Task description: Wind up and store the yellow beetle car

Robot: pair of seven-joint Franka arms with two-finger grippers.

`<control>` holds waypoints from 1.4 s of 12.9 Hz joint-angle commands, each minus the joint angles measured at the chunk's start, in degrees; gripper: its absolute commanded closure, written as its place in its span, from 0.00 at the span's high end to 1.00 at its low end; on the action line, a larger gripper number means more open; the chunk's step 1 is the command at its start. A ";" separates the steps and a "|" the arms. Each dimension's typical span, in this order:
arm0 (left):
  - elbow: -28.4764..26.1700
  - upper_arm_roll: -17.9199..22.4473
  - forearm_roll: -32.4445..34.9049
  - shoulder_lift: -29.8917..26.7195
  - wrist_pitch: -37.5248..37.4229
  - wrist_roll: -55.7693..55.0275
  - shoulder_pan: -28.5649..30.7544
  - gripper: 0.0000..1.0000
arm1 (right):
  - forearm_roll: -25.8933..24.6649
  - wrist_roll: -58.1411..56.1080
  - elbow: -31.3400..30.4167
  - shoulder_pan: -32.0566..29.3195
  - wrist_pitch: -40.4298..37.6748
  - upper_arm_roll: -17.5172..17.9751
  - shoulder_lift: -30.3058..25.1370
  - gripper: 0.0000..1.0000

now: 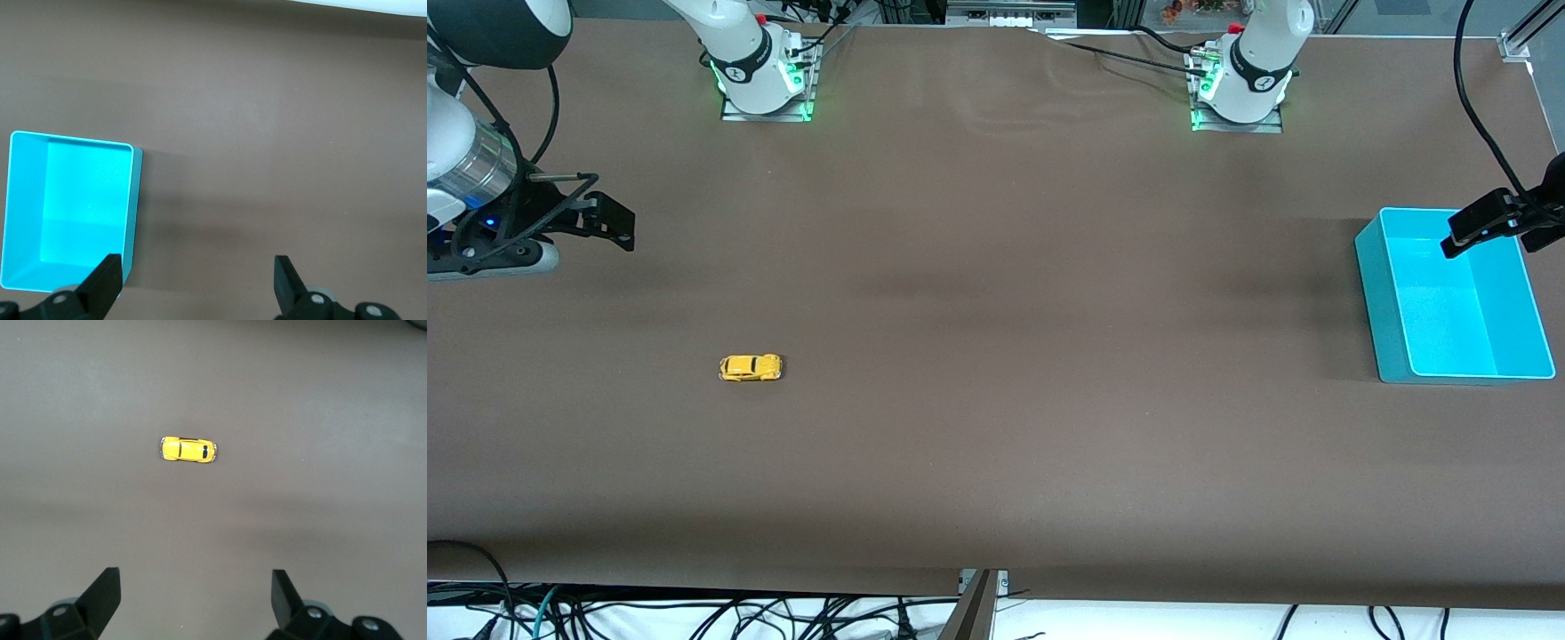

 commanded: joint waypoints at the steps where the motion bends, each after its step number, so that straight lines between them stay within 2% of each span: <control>1: 1.97 -0.37 0.14 0.94 -1.01 0.70 0.49 1.00 | 1.05 0.57 -0.03 -0.60 -0.31 0.23 -0.24 1.00; 18: 1.97 -0.37 0.31 0.94 -1.01 0.70 0.49 1.00 | 1.22 0.13 -0.12 -0.25 -0.31 0.41 0.90 1.00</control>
